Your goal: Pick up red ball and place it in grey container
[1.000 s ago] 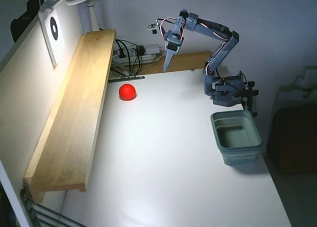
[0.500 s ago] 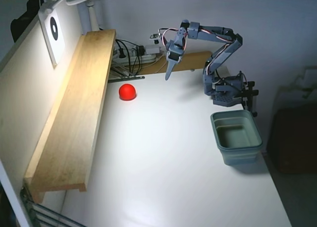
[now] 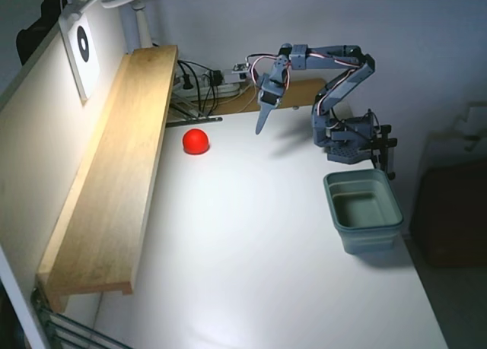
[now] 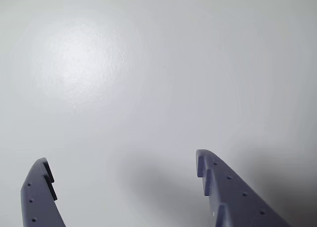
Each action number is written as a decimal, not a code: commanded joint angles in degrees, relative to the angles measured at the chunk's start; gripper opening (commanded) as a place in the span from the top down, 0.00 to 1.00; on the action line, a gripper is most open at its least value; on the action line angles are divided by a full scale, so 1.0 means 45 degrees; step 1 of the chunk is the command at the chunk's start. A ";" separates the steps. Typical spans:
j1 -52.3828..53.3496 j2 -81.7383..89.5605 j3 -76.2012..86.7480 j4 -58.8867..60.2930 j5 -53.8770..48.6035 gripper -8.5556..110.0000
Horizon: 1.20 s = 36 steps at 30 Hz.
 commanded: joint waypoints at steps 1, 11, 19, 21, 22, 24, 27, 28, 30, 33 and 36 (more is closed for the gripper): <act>0.0147 0.0393 0.0153 -0.0177 0.0020 0.61; 0.0147 0.0423 0.0361 -0.0354 0.0020 0.61; 0.0147 0.0423 0.0361 -0.0970 0.0020 0.61; 0.0147 0.0423 0.0361 -0.1352 0.0020 0.61; 0.0147 0.0423 0.0361 -0.1581 0.0020 0.61; 0.0147 0.0423 0.0361 -0.1963 0.0020 0.61; 0.0147 0.0423 0.0361 -0.2650 0.0020 0.61; 0.0147 0.0423 0.0361 -0.2803 0.0020 0.61; 0.0147 0.0426 0.0382 -0.3512 0.0020 0.61; 0.0147 0.0448 0.0548 -0.2843 0.0020 0.61; 0.0147 0.0491 0.0940 -0.3457 0.0020 0.61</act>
